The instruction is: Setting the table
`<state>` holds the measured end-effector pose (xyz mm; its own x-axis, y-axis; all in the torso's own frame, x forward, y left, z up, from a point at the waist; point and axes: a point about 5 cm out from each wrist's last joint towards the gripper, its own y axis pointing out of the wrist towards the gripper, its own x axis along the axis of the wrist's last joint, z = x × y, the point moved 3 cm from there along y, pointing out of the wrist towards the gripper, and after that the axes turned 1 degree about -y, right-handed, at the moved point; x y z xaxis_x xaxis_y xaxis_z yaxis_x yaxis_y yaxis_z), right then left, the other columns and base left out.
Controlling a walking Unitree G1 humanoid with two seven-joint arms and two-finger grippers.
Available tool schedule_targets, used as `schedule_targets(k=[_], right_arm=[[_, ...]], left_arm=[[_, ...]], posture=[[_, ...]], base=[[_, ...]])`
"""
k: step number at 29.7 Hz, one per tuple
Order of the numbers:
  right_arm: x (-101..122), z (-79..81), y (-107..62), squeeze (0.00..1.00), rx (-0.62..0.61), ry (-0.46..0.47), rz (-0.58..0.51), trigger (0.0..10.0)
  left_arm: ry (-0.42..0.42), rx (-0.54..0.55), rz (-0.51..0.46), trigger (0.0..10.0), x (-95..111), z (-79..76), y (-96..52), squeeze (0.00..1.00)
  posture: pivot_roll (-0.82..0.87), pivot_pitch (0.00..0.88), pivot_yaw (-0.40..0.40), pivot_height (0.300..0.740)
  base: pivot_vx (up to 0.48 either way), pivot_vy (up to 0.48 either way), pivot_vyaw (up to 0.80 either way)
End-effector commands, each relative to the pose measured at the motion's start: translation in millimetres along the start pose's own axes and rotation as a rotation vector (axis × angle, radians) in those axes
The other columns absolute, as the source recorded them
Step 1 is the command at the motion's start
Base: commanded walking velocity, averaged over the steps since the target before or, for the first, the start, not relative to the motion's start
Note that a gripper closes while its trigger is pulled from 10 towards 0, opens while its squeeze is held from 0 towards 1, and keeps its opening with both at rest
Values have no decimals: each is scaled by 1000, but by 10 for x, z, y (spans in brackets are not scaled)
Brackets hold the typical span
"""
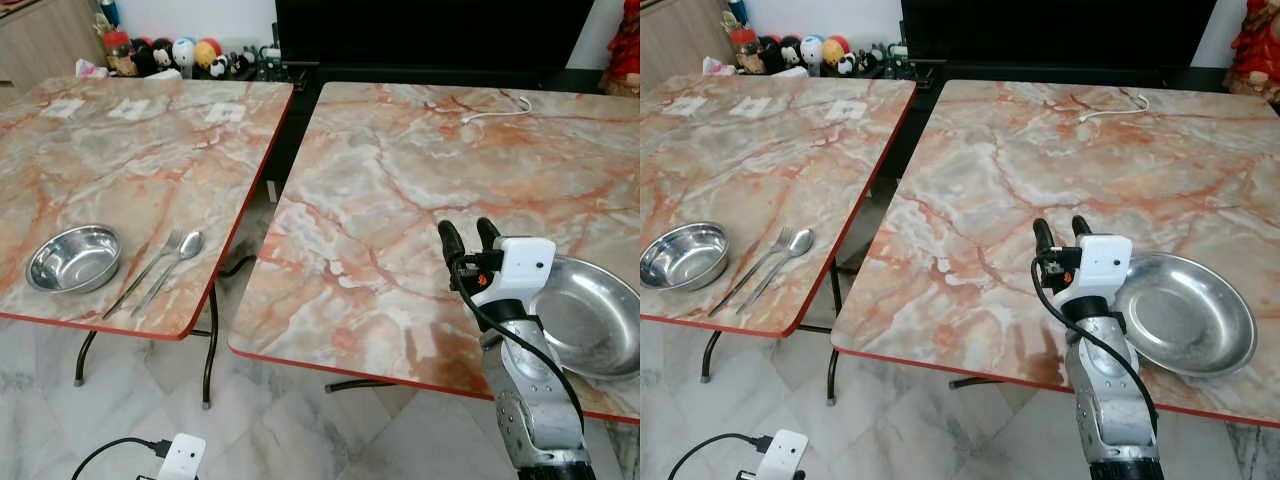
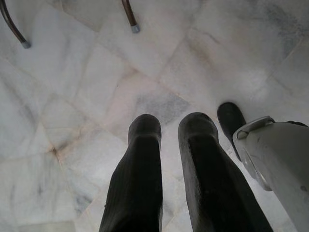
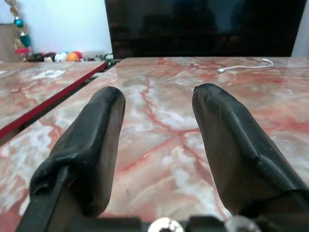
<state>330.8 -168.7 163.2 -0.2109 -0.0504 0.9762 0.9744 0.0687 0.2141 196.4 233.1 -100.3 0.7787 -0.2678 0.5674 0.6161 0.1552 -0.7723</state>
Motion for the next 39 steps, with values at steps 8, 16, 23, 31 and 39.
schedule_targets(k=[8,16,23,31,39], right_arm=[[-18,-122,36,0,-89,22,-14,10000],[-29,-75,109,0,-102,56,-22,10000],[-77,9,124,0,-87,72,-6,10000],[-67,-2,161,0,-98,76,-10,10000],[-88,37,169,0,-95,77,-2,10000]], left_arm=[[-14,17,42,10000,-114,55,-20,0],[-20,22,50,10000,-159,96,-33,0],[-25,25,60,10000,-213,83,-48,0],[-34,35,64,10000,-234,118,-55,0],[-38,39,63,10000,-238,140,-57,0]], posture=[[-87,36,23,740],[-78,10,20,740],[-70,30,18,740],[-66,54,22,740],[-60,69,23,740]], base=[[0,480,0],[0,480,0],[0,480,0],[0,480,0],[0,480,0]])
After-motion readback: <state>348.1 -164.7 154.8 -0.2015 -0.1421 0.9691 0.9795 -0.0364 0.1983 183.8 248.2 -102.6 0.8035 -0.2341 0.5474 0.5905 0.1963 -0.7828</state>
